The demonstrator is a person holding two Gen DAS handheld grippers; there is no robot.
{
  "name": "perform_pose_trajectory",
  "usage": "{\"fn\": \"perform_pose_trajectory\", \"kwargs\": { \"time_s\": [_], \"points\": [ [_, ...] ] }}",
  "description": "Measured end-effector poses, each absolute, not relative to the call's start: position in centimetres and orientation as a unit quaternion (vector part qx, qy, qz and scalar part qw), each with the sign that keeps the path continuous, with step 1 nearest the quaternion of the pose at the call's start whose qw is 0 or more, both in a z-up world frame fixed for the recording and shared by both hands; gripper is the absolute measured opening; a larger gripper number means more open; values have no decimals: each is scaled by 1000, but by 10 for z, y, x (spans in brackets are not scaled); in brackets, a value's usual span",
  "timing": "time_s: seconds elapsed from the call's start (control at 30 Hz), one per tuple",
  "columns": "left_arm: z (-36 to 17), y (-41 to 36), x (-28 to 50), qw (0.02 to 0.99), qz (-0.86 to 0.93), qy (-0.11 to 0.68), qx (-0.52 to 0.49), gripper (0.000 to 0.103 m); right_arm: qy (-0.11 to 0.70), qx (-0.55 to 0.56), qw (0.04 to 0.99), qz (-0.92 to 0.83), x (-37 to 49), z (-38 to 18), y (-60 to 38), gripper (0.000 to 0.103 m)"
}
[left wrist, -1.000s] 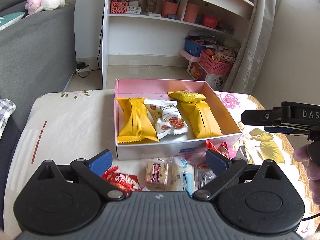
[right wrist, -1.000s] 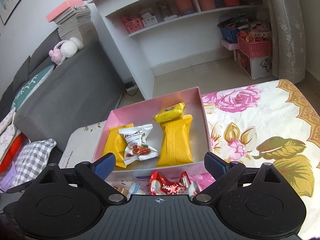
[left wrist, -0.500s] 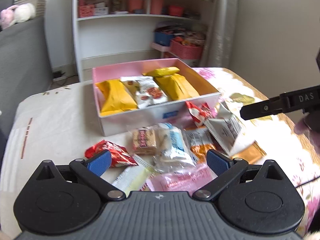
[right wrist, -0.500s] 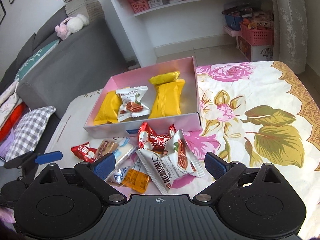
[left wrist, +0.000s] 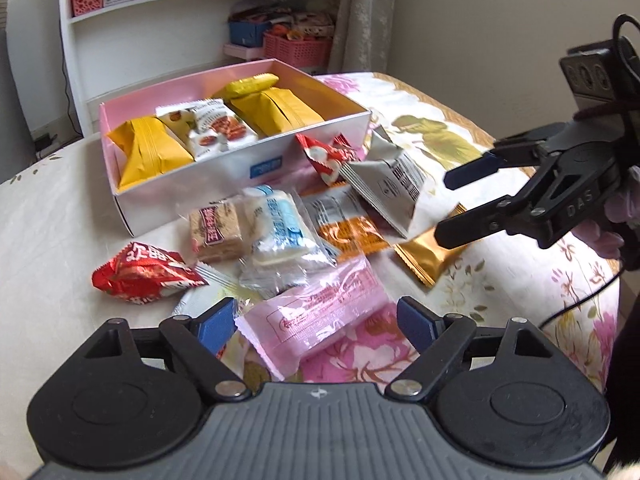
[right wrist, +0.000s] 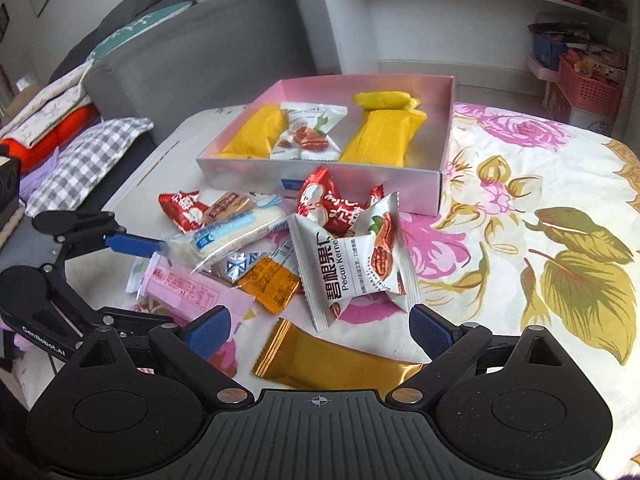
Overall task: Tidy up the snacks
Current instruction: 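Withdraw both tools from the box toward the remaining snacks, then grasp the pink wrapper with the left tool while the right tool grasps the gold bar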
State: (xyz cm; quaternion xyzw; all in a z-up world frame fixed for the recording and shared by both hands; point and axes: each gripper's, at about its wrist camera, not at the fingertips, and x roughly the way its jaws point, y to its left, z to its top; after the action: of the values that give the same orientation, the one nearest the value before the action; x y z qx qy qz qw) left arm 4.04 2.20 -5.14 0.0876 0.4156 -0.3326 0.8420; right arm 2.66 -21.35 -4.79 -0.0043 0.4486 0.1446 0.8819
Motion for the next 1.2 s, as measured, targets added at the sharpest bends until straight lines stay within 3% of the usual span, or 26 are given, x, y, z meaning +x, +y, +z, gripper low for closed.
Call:
{"fn": "perform_pose_trajectory", "kwargs": {
  "time_s": [0.7,0.97,1.2],
  "points": [
    [-57,-3,14,796,-385,445,140,77,491,-103,840,207,4,-63,-189,96],
    [-62,-11,23,814,-341,452,131,53,488,-138,844,175,7,-67,-187,84],
    [-60,-14,25,824,-314,454,129,49,491,-139,842,178,6,-64,-181,73]
  ]
}}
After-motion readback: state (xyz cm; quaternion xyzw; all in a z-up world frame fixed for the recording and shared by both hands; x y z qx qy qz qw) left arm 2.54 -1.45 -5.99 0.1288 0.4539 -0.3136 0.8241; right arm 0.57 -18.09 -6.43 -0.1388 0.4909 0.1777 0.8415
